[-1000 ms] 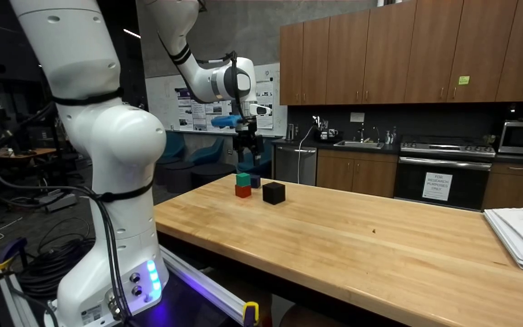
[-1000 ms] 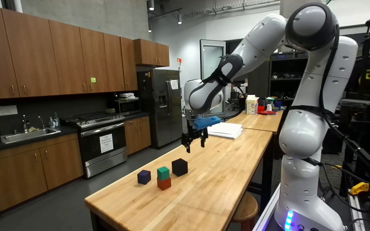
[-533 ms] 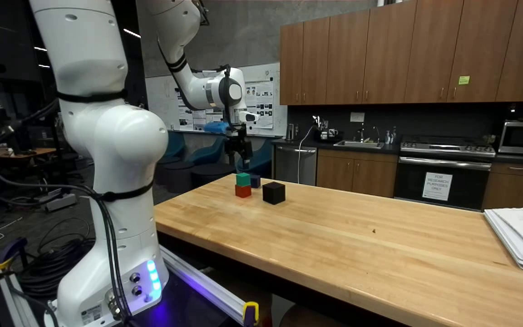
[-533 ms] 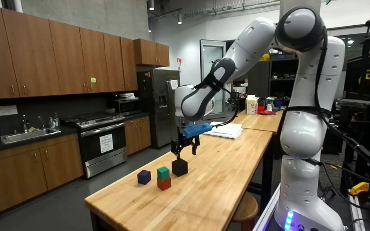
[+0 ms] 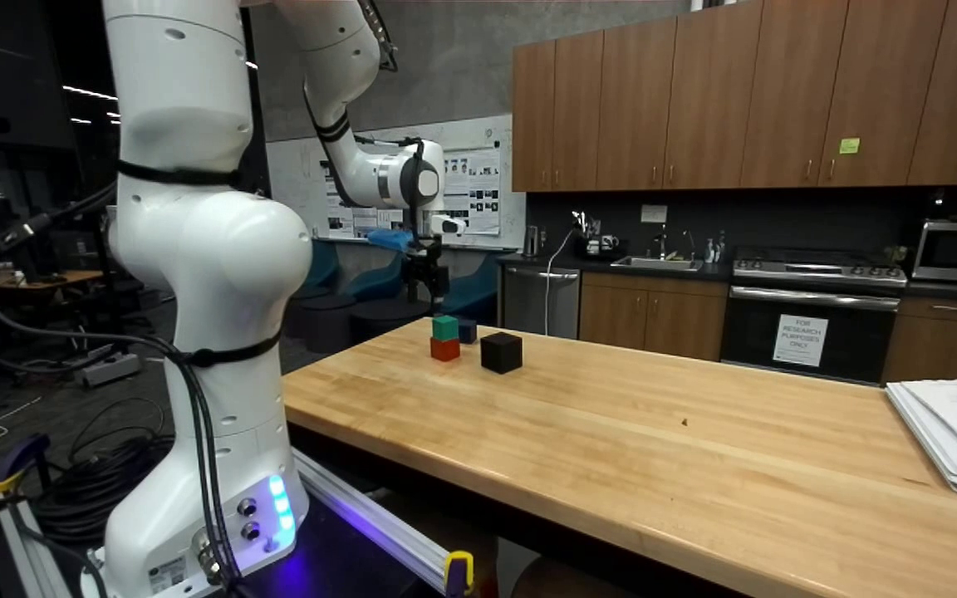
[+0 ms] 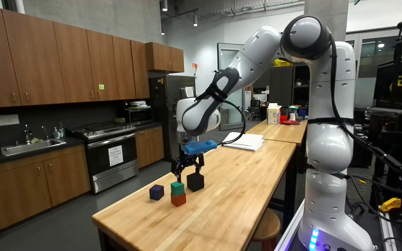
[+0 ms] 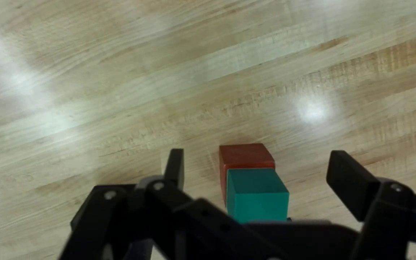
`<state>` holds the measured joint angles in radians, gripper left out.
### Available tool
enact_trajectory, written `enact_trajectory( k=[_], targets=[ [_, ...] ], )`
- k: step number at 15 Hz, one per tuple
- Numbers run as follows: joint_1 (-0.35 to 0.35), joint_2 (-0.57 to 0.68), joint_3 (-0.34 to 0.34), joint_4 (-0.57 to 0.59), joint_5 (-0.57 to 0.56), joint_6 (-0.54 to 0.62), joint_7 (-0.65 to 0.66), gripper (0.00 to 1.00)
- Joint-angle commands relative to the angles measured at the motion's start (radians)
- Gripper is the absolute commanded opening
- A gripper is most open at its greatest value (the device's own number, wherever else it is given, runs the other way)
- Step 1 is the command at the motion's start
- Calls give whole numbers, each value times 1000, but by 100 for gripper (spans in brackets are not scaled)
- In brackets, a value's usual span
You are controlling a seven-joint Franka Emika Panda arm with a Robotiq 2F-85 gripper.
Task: Pick up the green cube and put it on the black cube
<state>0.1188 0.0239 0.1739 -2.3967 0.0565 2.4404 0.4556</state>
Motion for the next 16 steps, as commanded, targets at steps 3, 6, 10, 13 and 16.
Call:
enact_trajectory(
  k=[3,6,10,13,16],
  targets=[
    [15,119,-18,96,3,52,-66,100],
    [21,162,-30,123,-37,71,-85,100],
    [24,208,-47,155,-74,91,-114,100],
    [27,243,-57,174,-91,104,-139,100],
    [34,272,-67,189,-105,108,-147,69]
  ],
)
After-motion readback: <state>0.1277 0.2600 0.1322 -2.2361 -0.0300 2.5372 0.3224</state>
